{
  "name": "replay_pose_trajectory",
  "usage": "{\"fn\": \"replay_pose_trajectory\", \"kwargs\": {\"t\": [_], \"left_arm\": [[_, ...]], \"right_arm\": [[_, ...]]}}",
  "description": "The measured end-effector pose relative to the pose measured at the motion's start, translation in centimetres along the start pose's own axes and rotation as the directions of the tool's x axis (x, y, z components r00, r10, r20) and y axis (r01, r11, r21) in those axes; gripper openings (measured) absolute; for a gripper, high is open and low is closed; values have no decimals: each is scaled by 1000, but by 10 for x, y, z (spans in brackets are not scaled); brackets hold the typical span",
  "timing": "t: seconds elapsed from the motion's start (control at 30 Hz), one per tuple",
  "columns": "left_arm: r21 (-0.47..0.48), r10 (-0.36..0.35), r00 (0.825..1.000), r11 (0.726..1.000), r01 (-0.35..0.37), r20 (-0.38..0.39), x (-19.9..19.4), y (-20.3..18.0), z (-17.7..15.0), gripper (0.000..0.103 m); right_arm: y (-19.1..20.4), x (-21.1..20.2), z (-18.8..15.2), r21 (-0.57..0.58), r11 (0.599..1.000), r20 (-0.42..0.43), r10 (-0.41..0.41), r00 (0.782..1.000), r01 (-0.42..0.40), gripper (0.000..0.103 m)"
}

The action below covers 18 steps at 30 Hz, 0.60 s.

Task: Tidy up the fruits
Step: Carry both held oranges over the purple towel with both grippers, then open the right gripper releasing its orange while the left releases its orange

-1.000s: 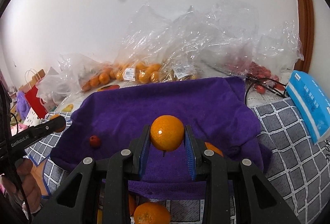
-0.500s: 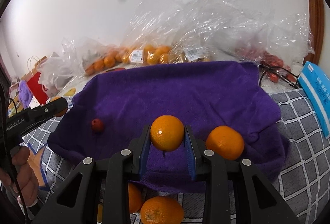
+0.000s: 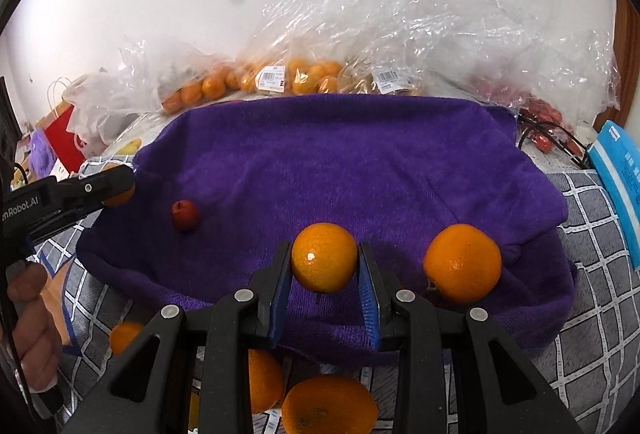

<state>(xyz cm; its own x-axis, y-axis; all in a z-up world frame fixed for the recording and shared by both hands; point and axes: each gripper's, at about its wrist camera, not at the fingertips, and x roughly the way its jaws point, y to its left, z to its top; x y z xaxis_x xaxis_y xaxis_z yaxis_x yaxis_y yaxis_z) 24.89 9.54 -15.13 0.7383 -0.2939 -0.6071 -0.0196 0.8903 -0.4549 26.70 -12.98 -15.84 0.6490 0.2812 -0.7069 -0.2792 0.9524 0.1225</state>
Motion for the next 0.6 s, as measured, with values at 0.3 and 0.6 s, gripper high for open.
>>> {"fn": "replay_pose_trajectory", "kwargs": {"t": [0.3,0.6], "left_arm": [[32,20,999,999,-18,-35,10,-8,-5,33],[48,46,999,998,-45,-20,12,-11,-6,33]], "right_arm": [[-2,0,0,5,999,1,-33,999,33,32],[0,-3,-1,-6,999,17,-53,998,54,39]]}}
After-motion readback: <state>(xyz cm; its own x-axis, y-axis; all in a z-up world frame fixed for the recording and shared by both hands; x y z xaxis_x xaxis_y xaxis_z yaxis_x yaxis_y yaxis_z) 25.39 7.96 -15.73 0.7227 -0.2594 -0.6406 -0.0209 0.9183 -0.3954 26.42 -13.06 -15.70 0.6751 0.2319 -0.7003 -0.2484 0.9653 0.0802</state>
